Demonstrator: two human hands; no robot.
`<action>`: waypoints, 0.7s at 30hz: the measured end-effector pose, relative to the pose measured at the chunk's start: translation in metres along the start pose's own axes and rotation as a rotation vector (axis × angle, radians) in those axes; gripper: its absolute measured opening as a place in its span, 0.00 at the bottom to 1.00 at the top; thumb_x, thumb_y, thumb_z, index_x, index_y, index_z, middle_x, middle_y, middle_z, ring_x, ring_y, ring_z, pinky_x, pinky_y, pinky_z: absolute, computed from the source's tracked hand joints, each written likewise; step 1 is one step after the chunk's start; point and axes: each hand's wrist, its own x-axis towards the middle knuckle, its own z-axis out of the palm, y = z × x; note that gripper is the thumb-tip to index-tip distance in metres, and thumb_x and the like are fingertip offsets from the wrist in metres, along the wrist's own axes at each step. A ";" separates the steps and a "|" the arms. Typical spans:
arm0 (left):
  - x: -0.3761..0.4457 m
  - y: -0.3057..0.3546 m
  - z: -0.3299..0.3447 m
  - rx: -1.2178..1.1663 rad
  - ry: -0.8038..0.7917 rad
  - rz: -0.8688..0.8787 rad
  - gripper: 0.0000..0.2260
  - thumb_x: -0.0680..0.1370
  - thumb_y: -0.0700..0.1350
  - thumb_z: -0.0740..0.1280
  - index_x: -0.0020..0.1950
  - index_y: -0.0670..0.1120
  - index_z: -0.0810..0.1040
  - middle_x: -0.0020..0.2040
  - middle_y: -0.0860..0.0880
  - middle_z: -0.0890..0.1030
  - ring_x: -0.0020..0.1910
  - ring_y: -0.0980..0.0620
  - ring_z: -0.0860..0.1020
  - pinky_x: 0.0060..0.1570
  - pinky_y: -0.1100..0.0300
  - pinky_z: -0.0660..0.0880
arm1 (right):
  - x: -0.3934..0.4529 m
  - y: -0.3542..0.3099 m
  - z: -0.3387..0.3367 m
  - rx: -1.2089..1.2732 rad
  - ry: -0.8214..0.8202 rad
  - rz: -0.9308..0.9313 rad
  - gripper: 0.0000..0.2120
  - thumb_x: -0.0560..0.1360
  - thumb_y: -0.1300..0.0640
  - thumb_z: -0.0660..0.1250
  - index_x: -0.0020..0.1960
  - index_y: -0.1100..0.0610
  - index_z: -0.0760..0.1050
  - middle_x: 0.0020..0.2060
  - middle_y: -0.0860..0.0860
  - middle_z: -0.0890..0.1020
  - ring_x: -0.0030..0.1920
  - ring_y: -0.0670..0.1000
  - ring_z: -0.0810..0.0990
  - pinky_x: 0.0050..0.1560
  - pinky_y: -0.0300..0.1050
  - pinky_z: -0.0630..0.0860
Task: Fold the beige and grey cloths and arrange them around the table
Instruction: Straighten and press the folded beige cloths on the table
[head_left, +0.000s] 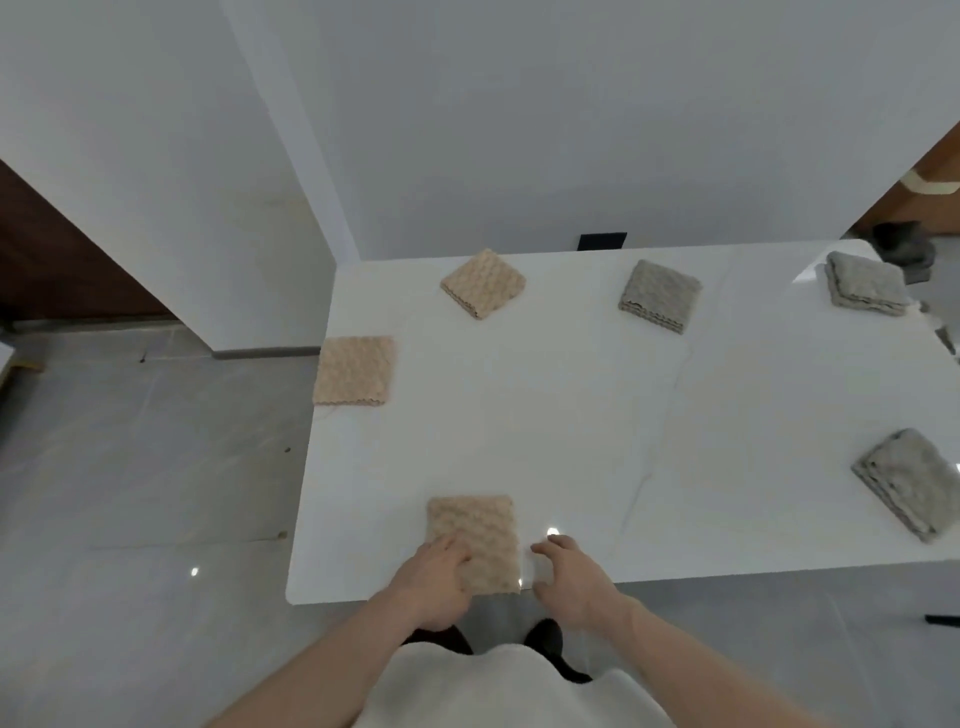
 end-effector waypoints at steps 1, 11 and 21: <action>-0.001 0.003 0.004 -0.002 0.000 -0.011 0.25 0.79 0.48 0.62 0.77 0.50 0.65 0.76 0.53 0.63 0.73 0.46 0.66 0.70 0.55 0.66 | -0.003 0.008 -0.005 -0.003 0.006 0.004 0.29 0.78 0.53 0.64 0.78 0.53 0.63 0.78 0.50 0.58 0.73 0.52 0.68 0.72 0.43 0.66; 0.012 0.008 0.005 0.185 -0.083 -0.028 0.32 0.77 0.48 0.63 0.82 0.52 0.59 0.83 0.50 0.50 0.78 0.43 0.58 0.75 0.50 0.63 | -0.020 0.033 -0.020 0.106 0.109 -0.047 0.26 0.78 0.52 0.65 0.76 0.48 0.65 0.78 0.48 0.58 0.71 0.50 0.71 0.69 0.43 0.69; 0.018 0.090 -0.003 0.062 0.117 0.089 0.28 0.77 0.48 0.63 0.78 0.53 0.65 0.80 0.55 0.58 0.77 0.51 0.62 0.72 0.55 0.65 | -0.039 0.103 -0.075 0.234 0.201 -0.032 0.26 0.78 0.51 0.66 0.75 0.47 0.66 0.76 0.44 0.60 0.61 0.44 0.74 0.61 0.38 0.72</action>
